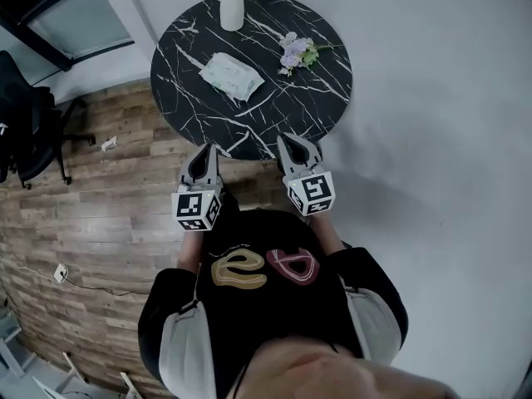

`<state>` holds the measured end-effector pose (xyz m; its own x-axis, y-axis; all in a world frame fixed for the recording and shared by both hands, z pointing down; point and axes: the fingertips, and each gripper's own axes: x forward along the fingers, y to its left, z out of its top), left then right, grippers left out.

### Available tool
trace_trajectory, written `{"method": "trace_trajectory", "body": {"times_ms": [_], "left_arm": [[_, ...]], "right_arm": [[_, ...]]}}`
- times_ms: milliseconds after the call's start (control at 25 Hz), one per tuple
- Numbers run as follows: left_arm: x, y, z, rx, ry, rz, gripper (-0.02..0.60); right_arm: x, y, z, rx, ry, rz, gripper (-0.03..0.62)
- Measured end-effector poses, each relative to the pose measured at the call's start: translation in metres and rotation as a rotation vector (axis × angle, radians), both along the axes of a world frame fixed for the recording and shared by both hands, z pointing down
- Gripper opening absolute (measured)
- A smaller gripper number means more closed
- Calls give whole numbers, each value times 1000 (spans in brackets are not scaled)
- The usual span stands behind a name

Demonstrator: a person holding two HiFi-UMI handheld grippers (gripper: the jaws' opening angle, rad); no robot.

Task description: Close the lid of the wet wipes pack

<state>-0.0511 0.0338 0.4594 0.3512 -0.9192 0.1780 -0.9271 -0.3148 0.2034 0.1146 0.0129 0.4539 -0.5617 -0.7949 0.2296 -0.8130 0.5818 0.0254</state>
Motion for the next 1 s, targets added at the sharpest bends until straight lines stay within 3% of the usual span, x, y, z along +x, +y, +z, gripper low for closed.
{"method": "trace_trajectory", "body": {"times_ms": [1000], "left_arm": [[-93, -145, 7, -26, -3, 186, 17]], "right_arm": [[-101, -118, 9, -29, 16, 172, 11]]}}
